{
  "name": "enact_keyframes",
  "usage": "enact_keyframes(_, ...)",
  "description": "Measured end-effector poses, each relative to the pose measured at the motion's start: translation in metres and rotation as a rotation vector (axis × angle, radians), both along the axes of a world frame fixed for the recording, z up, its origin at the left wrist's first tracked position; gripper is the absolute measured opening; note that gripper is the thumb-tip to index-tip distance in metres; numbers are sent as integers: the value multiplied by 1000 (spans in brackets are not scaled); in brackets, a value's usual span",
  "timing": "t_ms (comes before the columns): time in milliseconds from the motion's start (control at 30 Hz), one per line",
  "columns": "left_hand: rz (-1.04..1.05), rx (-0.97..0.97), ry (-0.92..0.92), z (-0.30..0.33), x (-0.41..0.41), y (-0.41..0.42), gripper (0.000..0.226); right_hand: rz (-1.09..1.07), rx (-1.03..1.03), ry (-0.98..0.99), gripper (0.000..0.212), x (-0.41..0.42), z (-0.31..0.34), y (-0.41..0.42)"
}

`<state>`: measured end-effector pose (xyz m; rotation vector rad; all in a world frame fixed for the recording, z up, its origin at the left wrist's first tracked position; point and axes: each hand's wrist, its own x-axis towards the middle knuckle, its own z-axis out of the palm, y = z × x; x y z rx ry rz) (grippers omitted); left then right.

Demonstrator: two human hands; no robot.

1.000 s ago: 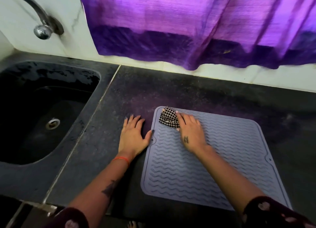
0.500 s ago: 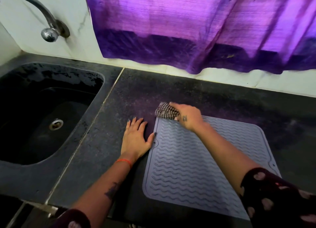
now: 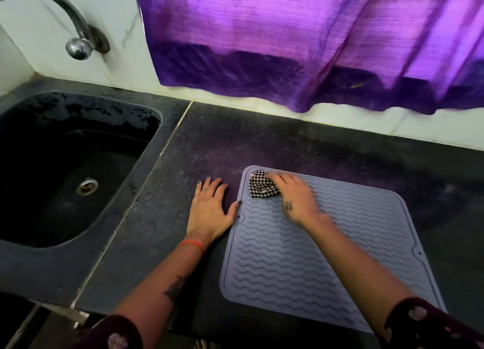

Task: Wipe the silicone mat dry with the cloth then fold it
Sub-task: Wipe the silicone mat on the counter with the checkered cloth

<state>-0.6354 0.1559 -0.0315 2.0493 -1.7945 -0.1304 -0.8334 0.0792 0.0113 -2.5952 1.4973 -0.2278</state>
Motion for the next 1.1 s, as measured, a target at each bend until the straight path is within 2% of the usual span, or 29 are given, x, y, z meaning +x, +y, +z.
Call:
enact_keyframes(200,2,5,-2,1,-1,1,77,9,96,-20,71,-2,18,-11)
enact_keyframes(300,-1,6,-6,0,-1,-1,76,2,51,-78,66,-3,10,17)
enact_keyframes(400,0,17,-2,-2,0,-1,75,-14,-12,-86,70,0,-12,44)
enact_keyframes(567,-4,18,9,0,-1,0,63,-18,69,-81,71,3,10,30)
enact_keyframes(733,-13,4,22,-1,0,0,73,24,21,-132,74,2,-9,87)
enact_keyframes(833,-16,-2,26,-1,-1,-1,69,24,23,-115,79,1,-18,88)
enact_keyframes(1000,-18,-2,34,2,-2,1,58,24,80,-151,68,3,6,91)
enact_keyframes(1100,-21,-3,51,0,-1,1,59,59,68,-164,79,-1,-14,126)
